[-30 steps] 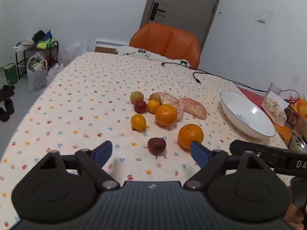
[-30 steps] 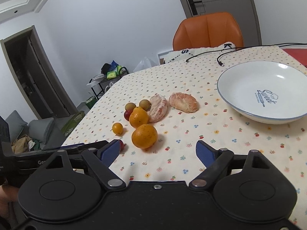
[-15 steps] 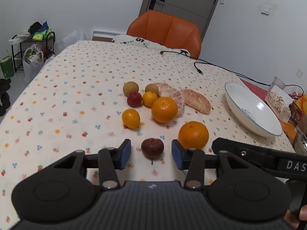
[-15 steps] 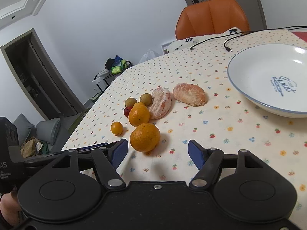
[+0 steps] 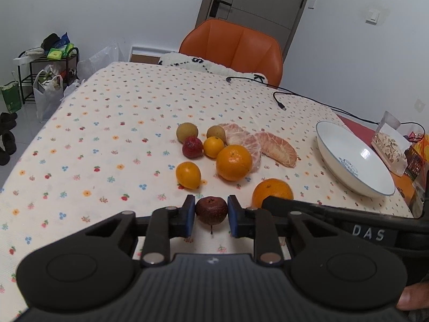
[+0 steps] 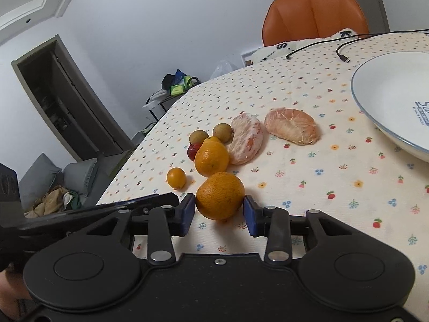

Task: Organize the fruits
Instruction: 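Close the left gripper on the dark red plum while the right gripper grasps a large orange, then carry the plum and orange over the white plate and open both grippers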

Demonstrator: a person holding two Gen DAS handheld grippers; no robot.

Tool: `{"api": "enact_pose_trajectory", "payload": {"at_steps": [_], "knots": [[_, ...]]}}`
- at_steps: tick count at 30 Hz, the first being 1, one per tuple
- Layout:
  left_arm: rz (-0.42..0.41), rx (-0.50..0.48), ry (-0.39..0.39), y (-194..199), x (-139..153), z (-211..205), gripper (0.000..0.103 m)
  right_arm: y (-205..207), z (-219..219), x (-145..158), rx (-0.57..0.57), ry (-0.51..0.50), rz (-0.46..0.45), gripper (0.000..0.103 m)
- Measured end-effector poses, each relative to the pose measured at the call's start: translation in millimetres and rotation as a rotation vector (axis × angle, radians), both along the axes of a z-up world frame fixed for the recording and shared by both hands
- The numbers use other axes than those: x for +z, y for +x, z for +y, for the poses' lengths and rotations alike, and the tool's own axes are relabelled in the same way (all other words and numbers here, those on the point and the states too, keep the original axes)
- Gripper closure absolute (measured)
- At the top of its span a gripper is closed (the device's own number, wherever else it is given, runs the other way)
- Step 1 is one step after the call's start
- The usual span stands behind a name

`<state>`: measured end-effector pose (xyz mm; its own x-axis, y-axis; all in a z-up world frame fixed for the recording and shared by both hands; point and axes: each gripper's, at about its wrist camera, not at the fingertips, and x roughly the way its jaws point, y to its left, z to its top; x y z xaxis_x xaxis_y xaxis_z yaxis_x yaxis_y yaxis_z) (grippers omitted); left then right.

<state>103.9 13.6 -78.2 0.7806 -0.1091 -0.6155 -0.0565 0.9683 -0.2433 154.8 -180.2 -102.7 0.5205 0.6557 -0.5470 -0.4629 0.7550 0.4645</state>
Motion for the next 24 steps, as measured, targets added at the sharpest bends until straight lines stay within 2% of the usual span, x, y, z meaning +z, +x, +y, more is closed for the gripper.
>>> {"api": "enact_pose_trajectory", "payload": {"at_steps": [10,24], "knots": [[-0.037,-0.049,0.013,7,12,-19,0.079,-8,-27,9,-0.059,0.027,-0.036,0.070],[-0.057,-0.172,0.028,26,15,-71,0.079,-15,-79,12,-0.170,0.058,-0.065,0.074]]}}
